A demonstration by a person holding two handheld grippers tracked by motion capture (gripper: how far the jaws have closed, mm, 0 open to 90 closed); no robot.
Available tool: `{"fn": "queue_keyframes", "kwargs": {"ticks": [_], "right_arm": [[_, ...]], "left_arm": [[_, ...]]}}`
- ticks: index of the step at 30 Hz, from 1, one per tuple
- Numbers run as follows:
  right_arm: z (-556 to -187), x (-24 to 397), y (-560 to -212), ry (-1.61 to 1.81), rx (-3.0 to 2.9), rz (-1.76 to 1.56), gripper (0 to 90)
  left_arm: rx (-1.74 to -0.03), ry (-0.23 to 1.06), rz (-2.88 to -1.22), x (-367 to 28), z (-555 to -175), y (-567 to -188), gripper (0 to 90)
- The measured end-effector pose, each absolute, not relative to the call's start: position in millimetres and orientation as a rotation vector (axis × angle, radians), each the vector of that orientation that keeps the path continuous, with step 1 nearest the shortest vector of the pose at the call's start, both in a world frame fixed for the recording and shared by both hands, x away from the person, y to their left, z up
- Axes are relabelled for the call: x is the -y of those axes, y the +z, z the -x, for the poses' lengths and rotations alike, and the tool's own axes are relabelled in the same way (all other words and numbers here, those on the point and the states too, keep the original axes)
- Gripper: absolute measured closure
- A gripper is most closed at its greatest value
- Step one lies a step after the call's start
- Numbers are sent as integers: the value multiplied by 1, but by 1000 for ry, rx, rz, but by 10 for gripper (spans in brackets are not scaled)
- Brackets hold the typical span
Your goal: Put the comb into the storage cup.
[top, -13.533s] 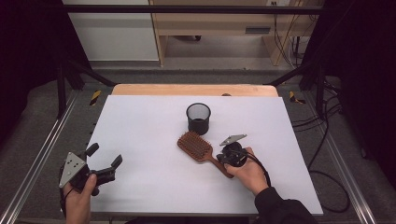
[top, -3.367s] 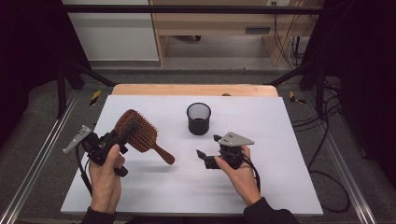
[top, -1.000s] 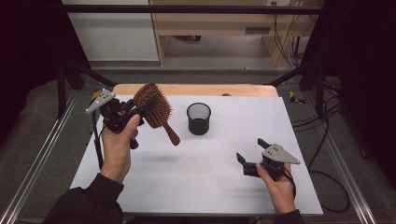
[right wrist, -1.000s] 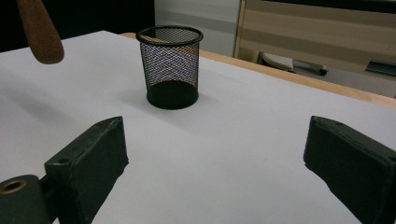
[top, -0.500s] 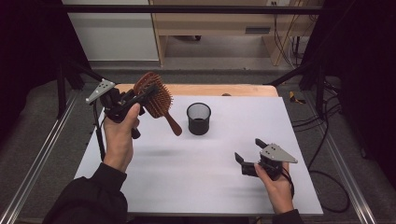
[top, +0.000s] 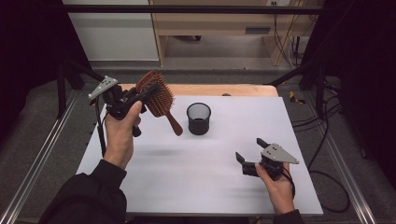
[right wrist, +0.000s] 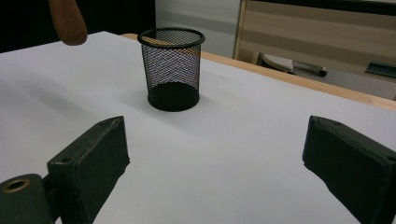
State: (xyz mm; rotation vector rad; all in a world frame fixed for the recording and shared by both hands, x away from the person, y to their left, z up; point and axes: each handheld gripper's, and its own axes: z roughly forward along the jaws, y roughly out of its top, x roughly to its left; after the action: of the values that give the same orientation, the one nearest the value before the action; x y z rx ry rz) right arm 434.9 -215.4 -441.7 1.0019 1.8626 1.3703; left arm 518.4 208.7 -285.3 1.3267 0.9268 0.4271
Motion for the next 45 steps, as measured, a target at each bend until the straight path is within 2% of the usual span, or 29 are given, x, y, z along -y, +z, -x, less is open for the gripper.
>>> {"fn": "queue_keyframes", "kwargs": {"ticks": [31,39,45], "right_arm": [[-434,217,-441,1369,-1842,-1006,73],[-435,215,-441,1368,-1856,-999,76],[-436,213,-443,1374,-1868,-999,76]], "left_arm": [[-928,410,-1240,-192,-532,-281,516],[-941,366,-1210,-191,-544,-283,515],[-932,384,-1223,-189,-554,-277,515]]}}
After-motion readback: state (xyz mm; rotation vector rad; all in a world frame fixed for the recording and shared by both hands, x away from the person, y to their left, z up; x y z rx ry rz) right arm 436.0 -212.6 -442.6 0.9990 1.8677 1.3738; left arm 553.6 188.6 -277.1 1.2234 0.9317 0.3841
